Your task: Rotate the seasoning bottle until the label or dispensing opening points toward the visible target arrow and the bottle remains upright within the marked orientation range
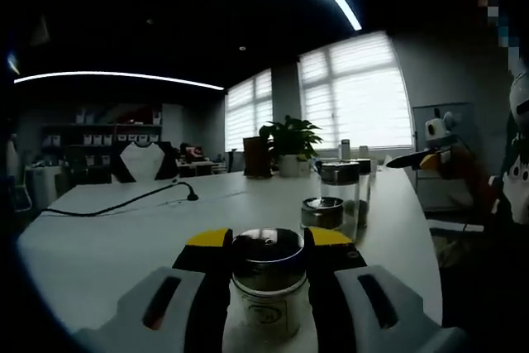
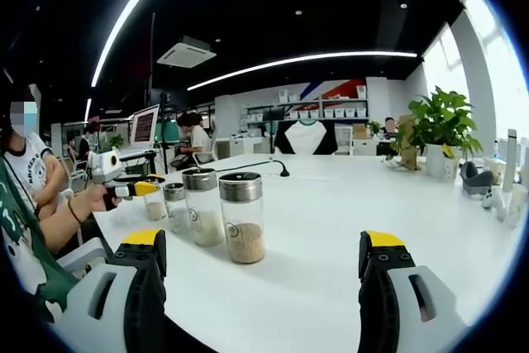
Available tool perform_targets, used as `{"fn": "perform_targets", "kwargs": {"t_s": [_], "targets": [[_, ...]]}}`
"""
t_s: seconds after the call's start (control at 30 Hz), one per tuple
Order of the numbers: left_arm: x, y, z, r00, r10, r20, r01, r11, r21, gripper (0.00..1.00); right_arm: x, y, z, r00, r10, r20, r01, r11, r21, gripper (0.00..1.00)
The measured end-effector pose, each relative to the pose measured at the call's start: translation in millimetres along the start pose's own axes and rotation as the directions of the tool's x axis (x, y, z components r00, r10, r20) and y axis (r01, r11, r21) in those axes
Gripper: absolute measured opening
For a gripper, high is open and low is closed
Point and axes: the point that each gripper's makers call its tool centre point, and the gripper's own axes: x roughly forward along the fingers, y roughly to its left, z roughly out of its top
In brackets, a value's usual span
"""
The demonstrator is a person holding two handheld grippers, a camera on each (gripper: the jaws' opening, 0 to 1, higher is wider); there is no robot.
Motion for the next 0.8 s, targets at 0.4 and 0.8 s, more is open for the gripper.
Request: {"fn": "perform_targets", "kwargs": {"t_s": [0.4,0.8], "targets": [[-2.1,4.7,0.0,0.986,0.169,-0.005,-0.169,0.985,-0.009,0.36,-6.3,-9.3,5.6,0.999,-0.04,0.028,0.039,0.999,0.013,0.99],[-1.2,8.8,-0.8,0.944,0.33,-0.016,-0.33,0.944,-0.013,0.36,-3.8,-6.9,0.6,0.999,-0.031,0.015,0.031,0.999,0.014,0.99]]}}
